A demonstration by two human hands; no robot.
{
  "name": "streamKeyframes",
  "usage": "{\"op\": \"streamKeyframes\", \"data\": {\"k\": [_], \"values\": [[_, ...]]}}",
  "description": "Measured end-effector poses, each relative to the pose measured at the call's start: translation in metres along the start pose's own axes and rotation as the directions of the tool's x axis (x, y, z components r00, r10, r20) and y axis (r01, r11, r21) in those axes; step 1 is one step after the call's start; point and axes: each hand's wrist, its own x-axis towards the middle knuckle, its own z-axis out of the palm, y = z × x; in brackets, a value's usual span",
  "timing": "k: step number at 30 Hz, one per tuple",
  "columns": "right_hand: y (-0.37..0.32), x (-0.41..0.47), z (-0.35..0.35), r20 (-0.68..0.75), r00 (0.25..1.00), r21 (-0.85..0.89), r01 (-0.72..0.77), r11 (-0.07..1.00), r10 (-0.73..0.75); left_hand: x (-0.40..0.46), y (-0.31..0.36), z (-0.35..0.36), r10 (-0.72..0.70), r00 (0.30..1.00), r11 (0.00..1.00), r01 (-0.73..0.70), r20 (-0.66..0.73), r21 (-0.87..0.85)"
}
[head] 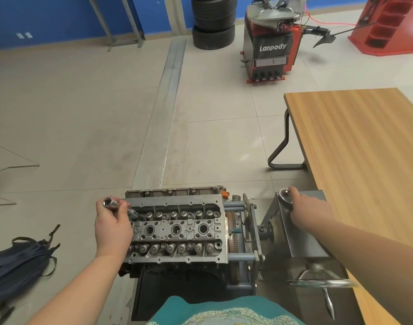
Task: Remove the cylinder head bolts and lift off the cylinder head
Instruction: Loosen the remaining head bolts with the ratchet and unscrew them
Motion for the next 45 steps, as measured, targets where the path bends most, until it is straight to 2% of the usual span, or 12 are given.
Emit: {"op": "streamKeyframes", "data": {"k": [8,12,15,18,22,31,35,38,40,42,44,45], "values": [[-0.042,-0.015,-0.024,-0.132,0.987,0.050,-0.083,0.995,0.089,0.004,-0.013,-0.006,0.080,0.995,0.996,-0.079,0.052,-0.029],[-0.145,-0.038,-0.087,-0.264,0.958,0.290,0.190,0.938,-0.112,0.014,-0.023,-0.013,0.155,0.970,0.988,-0.156,0.189,-0.008],[-0.239,-0.062,-0.140,-0.264,0.913,0.352,0.392,0.850,-0.312,0.031,-0.033,-0.024,0.159,0.923,0.986,-0.169,0.350,-0.004],[-0.320,-0.080,-0.180,-0.237,0.854,0.277,0.516,0.811,-0.463,0.053,-0.034,-0.035,0.153,0.859,0.984,-0.180,0.489,0.009],[-0.389,-0.089,-0.199,-0.184,0.833,0.111,0.544,0.831,-0.521,0.075,-0.031,-0.042,0.193,0.724,0.963,-0.270,0.662,0.014],[-0.418,-0.089,-0.199,-0.123,0.807,-0.068,0.573,0.816,-0.577,0.111,-0.034,-0.050,0.248,0.462,0.953,-0.276,0.852,-0.127],[-0.420,-0.091,-0.198,-0.068,0.715,-0.148,0.682,0.716,-0.695,0.117,-0.043,-0.048,0.273,0.409,0.948,-0.266,0.871,-0.172],[-0.417,-0.093,-0.201,-0.022,0.641,-0.197,0.750,0.632,-0.767,0.119,-0.047,-0.051,0.336,0.431,0.937,-0.239,0.837,-0.253],[-0.417,-0.100,-0.204,-0.033,0.666,-0.054,0.743,0.667,-0.745,0.122,-0.049,-0.050,0.361,0.454,0.930,-0.240,0.814,-0.278],[-0.421,-0.104,-0.208,-0.079,0.791,0.037,0.611,0.791,-0.607,0.122,-0.049,-0.048,0.384,0.477,0.922,-0.250,0.791,-0.296],[-0.428,-0.101,-0.210,-0.094,0.890,-0.103,0.438,0.893,-0.447,0.119,-0.049,-0.045,0.409,0.501,0.912,-0.253,0.763,-0.323],[-0.431,-0.100,-0.210,-0.092,0.905,-0.165,0.397,0.903,-0.415,0.117,-0.049,-0.044,0.417,0.513,0.909,-0.241,0.750,-0.340]]}}
